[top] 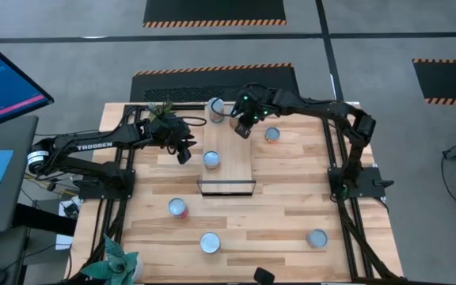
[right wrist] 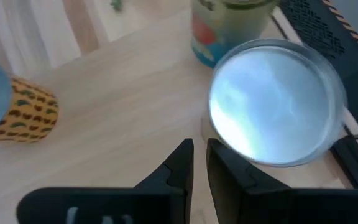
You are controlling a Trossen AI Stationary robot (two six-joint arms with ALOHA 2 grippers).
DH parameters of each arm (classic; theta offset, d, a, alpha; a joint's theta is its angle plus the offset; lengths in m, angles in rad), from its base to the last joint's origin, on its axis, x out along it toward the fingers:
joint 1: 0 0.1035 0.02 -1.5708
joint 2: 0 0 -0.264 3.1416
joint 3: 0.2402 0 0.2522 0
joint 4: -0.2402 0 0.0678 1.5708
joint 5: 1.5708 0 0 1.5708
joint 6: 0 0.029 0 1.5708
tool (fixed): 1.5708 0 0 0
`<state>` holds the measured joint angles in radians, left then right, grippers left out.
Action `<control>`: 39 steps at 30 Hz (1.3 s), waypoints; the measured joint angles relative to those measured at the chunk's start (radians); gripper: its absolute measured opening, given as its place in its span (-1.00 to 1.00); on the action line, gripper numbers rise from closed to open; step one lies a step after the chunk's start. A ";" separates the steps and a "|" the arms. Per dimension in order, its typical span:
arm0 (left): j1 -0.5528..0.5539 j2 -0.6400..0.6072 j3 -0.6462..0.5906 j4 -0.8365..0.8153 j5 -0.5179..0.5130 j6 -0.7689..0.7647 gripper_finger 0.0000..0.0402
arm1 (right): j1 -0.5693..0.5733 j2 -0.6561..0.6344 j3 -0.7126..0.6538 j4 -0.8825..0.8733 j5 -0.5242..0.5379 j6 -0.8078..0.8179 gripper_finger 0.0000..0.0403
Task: Pick and place cans onto a shelf
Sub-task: Put the canned green beans on the shelf, then put the canned pears on the shelf
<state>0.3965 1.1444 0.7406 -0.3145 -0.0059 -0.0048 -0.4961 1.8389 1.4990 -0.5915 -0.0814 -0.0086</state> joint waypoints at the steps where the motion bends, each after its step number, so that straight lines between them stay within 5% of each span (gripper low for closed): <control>1: 0.000 0.000 0.000 -0.001 0.000 0.000 -0.49 | -0.004 0.000 0.000 0.000 0.001 0.000 -0.65; 39: 0.000 0.000 0.000 0.000 0.000 0.000 -0.49 | 0.000 -0.020 -0.002 0.047 -0.031 0.009 -0.66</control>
<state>0.3965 1.1442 0.7406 -0.3145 -0.0063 -0.0052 -0.4963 1.8188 1.4975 -0.5447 -0.1124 0.0000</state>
